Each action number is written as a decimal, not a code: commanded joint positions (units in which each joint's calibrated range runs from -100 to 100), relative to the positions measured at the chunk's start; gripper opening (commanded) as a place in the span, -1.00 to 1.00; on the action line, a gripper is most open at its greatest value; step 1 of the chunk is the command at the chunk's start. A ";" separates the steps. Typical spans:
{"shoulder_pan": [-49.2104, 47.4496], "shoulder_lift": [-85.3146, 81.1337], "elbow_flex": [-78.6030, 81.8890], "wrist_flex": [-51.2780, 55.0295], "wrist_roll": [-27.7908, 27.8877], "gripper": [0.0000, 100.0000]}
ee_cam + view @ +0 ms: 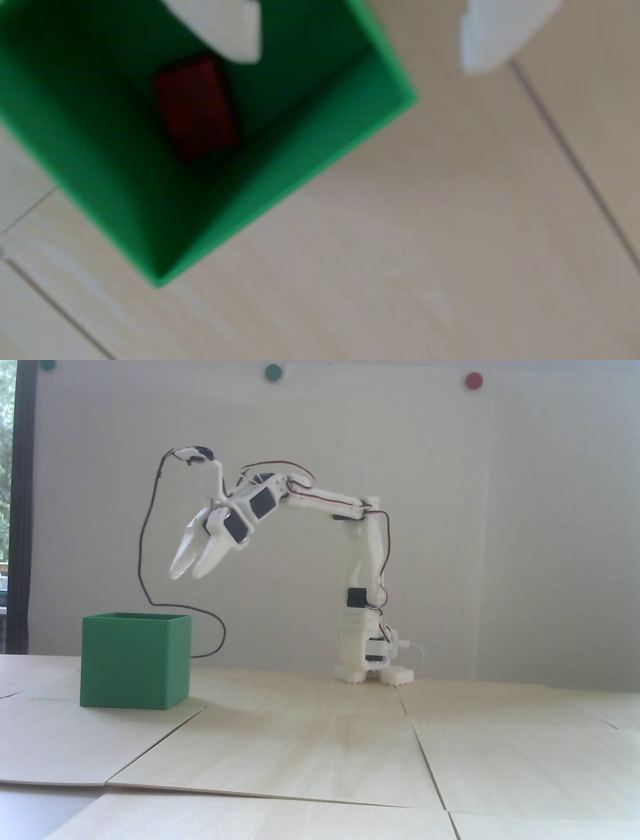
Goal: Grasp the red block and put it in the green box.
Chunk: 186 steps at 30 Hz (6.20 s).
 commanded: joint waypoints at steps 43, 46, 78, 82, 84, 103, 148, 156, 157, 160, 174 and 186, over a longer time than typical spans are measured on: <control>-36.13 -90.10 102.70 32.50 -11.58 -0.96; -35.65 -90.10 102.70 32.50 -11.63 -0.95; -36.13 -90.10 102.70 32.50 -11.58 -0.95; -36.13 -90.10 102.70 32.50 -11.58 -0.95; -36.13 -90.10 102.70 32.50 -11.58 -0.95; -36.13 -90.10 102.70 32.50 -11.58 -0.95; -36.13 -90.10 102.70 32.50 -11.58 -0.95; -36.13 -90.10 102.70 32.50 -11.58 -0.95; -36.13 -90.10 102.70 32.50 -11.58 -0.95; -36.13 -90.10 102.70 32.50 -11.58 -0.95; -36.13 -90.10 102.70 32.50 -11.58 -0.95; -36.13 -90.10 102.70 32.50 -11.58 -0.95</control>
